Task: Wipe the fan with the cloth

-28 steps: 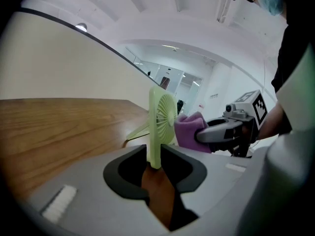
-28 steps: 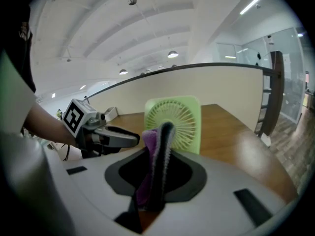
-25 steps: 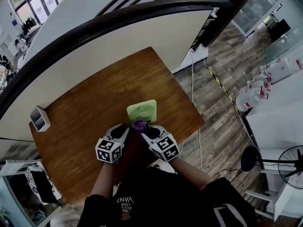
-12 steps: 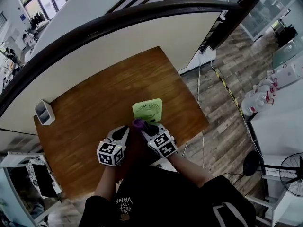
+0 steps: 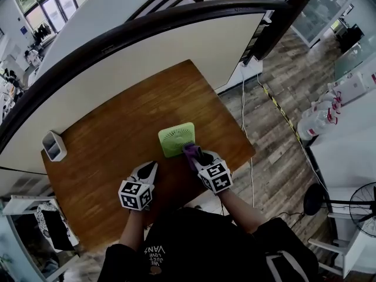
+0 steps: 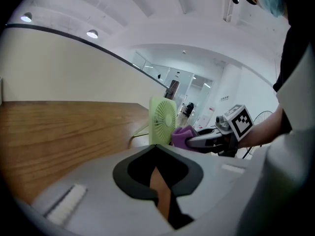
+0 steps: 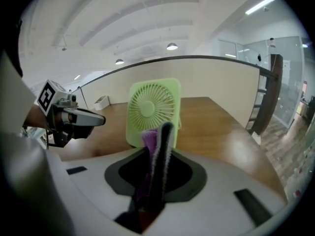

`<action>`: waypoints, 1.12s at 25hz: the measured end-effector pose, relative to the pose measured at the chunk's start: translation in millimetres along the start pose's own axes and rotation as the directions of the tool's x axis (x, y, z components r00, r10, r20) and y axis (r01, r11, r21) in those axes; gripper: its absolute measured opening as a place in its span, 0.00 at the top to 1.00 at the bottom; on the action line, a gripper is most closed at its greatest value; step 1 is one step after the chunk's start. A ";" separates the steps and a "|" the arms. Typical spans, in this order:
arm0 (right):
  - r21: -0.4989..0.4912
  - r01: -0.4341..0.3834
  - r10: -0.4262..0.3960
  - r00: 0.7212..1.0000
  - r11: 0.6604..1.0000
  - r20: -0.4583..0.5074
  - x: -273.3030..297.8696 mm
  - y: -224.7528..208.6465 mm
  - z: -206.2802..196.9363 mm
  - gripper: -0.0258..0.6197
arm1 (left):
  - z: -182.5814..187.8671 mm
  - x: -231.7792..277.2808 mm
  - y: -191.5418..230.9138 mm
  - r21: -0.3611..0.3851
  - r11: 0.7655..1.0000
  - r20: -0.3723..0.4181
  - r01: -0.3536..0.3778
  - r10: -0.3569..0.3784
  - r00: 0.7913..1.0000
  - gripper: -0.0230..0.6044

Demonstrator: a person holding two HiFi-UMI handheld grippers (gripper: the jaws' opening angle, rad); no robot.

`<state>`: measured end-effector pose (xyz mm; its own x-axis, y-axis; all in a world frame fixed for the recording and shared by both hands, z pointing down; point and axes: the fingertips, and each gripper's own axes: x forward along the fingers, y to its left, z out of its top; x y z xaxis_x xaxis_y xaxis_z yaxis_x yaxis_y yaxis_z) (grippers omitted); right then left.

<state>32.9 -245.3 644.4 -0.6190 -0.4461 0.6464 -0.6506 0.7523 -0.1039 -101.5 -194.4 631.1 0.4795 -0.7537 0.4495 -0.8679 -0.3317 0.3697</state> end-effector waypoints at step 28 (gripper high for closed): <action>0.083 -0.004 -0.017 0.968 0.997 0.250 -104.7 4.5 40.9 0.82 | 35.9 -59.9 -69.7 0.041 0.996 0.177 -0.076 0.067 0.982 0.94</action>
<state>76.8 -215.0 545.4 -0.6984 -0.5655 0.4386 -0.6822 0.7114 -0.1691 -74.4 -146.5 549.2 0.3894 -0.8627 0.3225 -0.9063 -0.2965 0.3012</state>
